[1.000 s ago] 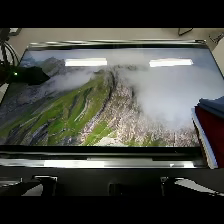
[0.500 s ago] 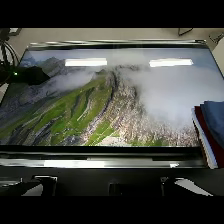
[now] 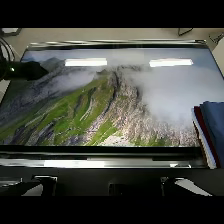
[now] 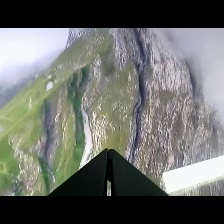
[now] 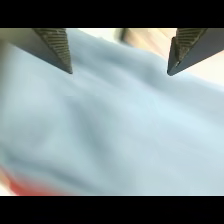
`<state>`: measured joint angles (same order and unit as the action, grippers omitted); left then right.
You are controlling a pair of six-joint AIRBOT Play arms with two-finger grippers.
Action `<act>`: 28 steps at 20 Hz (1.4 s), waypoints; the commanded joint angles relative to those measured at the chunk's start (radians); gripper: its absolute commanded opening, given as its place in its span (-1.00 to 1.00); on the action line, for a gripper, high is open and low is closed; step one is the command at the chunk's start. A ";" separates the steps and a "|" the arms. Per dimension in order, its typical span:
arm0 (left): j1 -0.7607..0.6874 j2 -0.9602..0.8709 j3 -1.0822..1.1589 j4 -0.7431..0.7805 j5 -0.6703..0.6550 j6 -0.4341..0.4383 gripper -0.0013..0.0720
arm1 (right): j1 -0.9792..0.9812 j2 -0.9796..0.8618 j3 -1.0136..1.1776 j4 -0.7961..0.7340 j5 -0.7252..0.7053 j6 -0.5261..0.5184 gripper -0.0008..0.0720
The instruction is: Fold the clothes and pants, and hang the long-sleeved shirts on hangers.
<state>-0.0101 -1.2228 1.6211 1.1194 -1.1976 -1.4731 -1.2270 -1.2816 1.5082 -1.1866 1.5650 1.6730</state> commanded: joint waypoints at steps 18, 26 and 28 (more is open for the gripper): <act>-0.237 -0.233 -0.112 0.426 -0.121 -0.322 0.98 | 1.171 -0.190 0.014 -0.057 -0.120 0.032 0.94; -0.237 -0.238 -0.112 0.425 -0.121 -0.323 0.97 | 1.168 -0.190 0.014 -0.056 -0.125 0.033 0.94; -0.237 -0.241 -0.112 0.425 -0.121 -0.323 0.97 | 1.168 -0.190 0.014 -0.056 -0.125 0.033 0.94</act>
<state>-0.2455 -1.4616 1.5105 1.5440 -1.3186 -1.7954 -0.0605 -1.4704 1.5234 -1.2407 1.4406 1.7035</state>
